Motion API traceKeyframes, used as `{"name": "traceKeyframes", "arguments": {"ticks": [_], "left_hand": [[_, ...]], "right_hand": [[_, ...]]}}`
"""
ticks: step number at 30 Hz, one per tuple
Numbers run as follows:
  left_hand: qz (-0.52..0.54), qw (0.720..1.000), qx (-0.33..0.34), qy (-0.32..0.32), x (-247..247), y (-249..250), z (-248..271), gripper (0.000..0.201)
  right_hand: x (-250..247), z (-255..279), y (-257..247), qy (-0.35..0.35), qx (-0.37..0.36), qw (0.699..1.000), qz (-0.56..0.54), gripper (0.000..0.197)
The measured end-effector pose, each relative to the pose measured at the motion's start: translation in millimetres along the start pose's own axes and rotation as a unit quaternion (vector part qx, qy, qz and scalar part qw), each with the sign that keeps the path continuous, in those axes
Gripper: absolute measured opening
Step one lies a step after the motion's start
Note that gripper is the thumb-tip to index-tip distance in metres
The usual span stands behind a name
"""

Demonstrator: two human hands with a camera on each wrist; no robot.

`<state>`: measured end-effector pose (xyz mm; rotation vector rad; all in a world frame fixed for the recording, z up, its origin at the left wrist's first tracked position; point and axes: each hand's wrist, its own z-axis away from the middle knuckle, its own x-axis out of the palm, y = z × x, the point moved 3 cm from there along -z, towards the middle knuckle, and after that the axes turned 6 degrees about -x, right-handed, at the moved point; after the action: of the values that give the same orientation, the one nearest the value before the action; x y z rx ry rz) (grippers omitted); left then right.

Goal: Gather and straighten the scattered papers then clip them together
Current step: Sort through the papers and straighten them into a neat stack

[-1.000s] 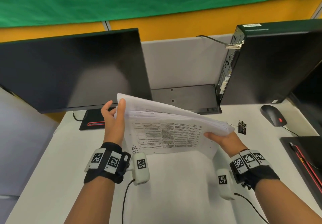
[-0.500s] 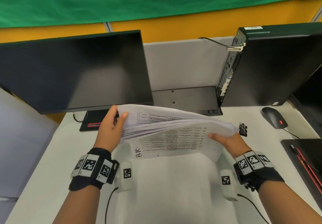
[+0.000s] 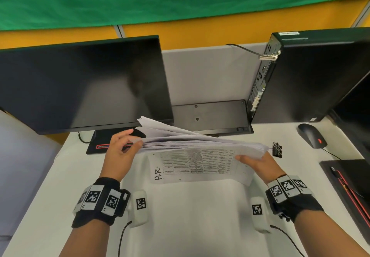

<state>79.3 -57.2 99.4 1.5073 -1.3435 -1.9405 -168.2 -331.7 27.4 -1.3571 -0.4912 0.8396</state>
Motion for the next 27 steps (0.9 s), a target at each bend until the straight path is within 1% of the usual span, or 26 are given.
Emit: {"name": "traceKeyframes", "arguments": {"ticks": [2,4,7,10,12,14,15,17,18,19,20,22,23,24,25,26,27], "left_hand": [[0.021,1.000,0.009,-0.001,-0.6,4.6,-3.1,0.017],[0.052,0.999,-0.010,0.000,0.9,1.9,-9.5,0.010],[0.041,0.999,-0.029,0.017,3.7,-1.7,-18.7,0.008],[0.058,0.996,-0.064,-0.009,12.1,-8.0,-23.1,0.008],[0.043,0.996,-0.079,-0.022,15.5,-13.7,-22.4,0.010],[0.080,0.992,-0.092,-0.030,16.6,-15.7,-21.7,0.011],[0.116,0.988,-0.096,-0.043,16.2,-15.7,-22.1,0.015],[0.178,0.975,-0.102,-0.090,15.3,-16.2,-22.2,0.036],[0.221,0.962,-0.121,-0.107,15.2,-19.3,-22.5,0.044],[0.242,0.953,-0.135,-0.125,15.3,-24.4,-22.4,0.057],[0.241,0.951,-0.126,-0.146,16.6,-29.2,-19.8,0.072],[0.177,0.956,-0.085,-0.217,25.5,-38.0,-8.1,0.097],[0.147,0.955,-0.081,-0.244,30.0,-38.9,-1.8,0.107],[0.142,0.952,-0.087,-0.255,34.2,-40.1,2.4,0.115],[0.153,0.949,-0.092,-0.260,36.7,-41.6,4.8,0.117],[0.186,0.944,-0.100,-0.255,38.4,-40.6,6.5,0.112],[0.236,0.936,-0.121,-0.232,38.0,-36.9,6.0,0.099]], "right_hand": [[-2.7,0.3,1.7,0.009,0.013,1.000,-0.011,0.036],[-2.9,1.5,2.6,0.006,0.019,1.000,-0.014,0.033],[-1.9,2.6,2.2,0.009,0.023,1.000,-0.012,0.031],[-0.9,3.8,1.9,0.007,0.023,1.000,-0.019,0.027],[2.4,4.2,-1.0,0.001,0.020,0.999,-0.028,0.021],[3.9,5.5,-3.8,0.008,0.018,0.999,-0.037,0.016],[3.1,5.2,-3.4,0.019,0.020,0.999,-0.040,0.015],[-0.3,4.2,0.5,0.040,0.029,0.998,-0.043,0.011],[-2.0,4.4,1.8,0.044,0.032,0.998,-0.044,0.010],[-2.8,4.4,2.7,0.047,0.034,0.997,-0.047,0.010],[-3.5,4.5,3.3,0.049,0.036,0.997,-0.050,0.013],[-4.0,3.6,3.1,0.052,0.041,0.997,-0.049,0.013],[-3.7,3.2,2.6,0.052,0.042,0.997,-0.047,0.011],[-4.0,2.0,3.1,0.053,0.045,0.996,-0.049,0.010],[-4.3,1.1,2.6,0.055,0.047,0.996,-0.050,0.009],[-4.5,1.2,1.0,0.056,0.048,0.996,-0.048,0.009],[-5.4,0.8,0.3,0.060,0.049,0.996,-0.046,0.010]]}}
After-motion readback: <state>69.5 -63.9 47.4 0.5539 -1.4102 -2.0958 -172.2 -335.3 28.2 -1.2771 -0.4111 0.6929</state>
